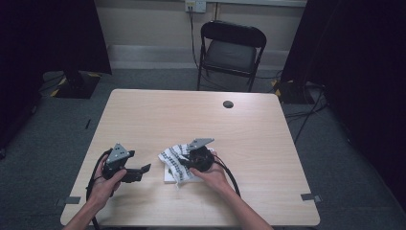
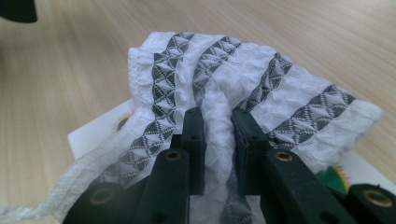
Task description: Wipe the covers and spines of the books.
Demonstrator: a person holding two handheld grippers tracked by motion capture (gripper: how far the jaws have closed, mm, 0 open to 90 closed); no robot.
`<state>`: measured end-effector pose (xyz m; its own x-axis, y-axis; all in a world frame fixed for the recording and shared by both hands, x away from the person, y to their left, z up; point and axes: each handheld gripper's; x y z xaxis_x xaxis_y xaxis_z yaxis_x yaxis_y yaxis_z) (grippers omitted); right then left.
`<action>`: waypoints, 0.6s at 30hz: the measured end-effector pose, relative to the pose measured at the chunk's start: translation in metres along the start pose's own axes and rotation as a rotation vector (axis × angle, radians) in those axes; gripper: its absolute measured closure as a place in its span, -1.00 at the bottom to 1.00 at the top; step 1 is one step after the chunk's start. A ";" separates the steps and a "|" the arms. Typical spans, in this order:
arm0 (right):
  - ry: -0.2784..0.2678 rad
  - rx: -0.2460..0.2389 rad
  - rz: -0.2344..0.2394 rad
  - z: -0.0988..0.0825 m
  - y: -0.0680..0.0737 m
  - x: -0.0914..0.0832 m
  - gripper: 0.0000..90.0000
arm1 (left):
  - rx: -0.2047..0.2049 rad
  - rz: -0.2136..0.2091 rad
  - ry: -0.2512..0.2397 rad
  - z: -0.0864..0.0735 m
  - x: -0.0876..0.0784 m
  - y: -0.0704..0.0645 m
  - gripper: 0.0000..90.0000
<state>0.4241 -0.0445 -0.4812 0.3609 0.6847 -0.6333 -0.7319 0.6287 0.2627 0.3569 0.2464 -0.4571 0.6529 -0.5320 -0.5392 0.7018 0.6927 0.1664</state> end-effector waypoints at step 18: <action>-0.010 0.051 -0.033 0.023 -0.012 0.021 0.72 | -0.018 0.010 -0.004 -0.001 -0.002 0.003 -0.65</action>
<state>0.4537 -0.0296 -0.4808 0.3901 0.6670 -0.6348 -0.6894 0.6686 0.2788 0.3573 0.2495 -0.4564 0.6608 -0.5271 -0.5343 0.6902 0.7065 0.1567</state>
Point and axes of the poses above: each handheld gripper's, and its own axes: x roughly forward along the jaws, z roughly out of its top, y roughly to its left, and after that the axes turned 14 degrees about x, right-handed
